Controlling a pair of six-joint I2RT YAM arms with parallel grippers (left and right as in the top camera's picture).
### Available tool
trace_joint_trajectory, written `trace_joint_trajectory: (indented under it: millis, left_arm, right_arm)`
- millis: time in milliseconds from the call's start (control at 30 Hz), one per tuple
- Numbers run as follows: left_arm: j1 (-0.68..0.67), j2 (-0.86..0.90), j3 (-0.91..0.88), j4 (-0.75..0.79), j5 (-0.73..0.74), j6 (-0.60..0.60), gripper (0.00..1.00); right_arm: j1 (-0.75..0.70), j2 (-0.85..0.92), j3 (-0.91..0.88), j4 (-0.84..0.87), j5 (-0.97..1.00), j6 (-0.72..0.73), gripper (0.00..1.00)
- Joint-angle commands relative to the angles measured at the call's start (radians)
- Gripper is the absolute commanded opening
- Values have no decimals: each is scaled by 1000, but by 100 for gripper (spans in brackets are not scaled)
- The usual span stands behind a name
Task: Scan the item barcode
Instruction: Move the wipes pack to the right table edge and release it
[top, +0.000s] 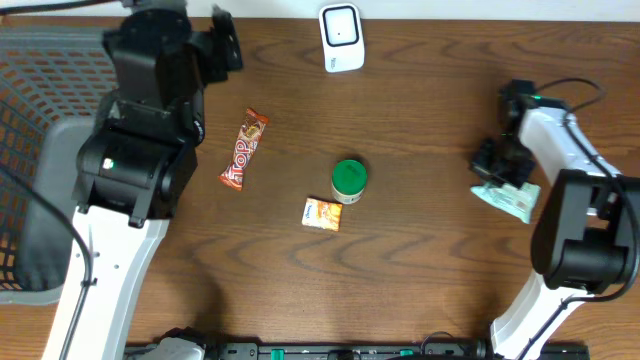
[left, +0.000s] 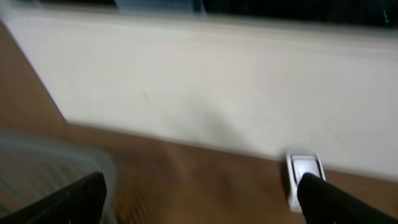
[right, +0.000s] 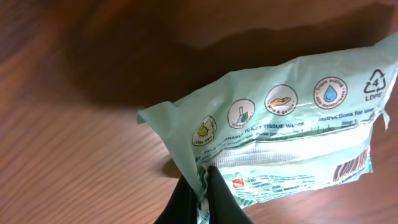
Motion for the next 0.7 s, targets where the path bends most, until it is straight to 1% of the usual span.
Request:
trace_joint_trajectory:
  millis: [0, 133, 200, 267, 467, 567, 667]
  left_arm:
    - [4, -90, -2, 77, -98, 168, 98]
    - [4, -190, -2, 107, -98, 315, 98]
    - [4, -237, -2, 96, -137, 353, 98]
    - [4, -299, -2, 79, -200, 354, 98]
    - [4, -436, -2, 25, -206, 353, 98]
    - [4, -475, -2, 19, -206, 352, 98]
    - [4, -497, -2, 3, -206, 352, 98]
  right_arm:
    - [-108, 4, 7, -20, 31, -43, 1]
    - [-248, -8, 8, -38, 57, -87, 1]
    - [-307, -13, 9, -39, 79, -87, 1]
    - [-395, -18, 19, -33, 80, -87, 1]
    - [-566, -18, 114, -40, 86, -108, 1]
    - [-613, -18, 199, -40, 87, -159, 1]
    - [-631, -18, 275, -15, 86, -188, 1]
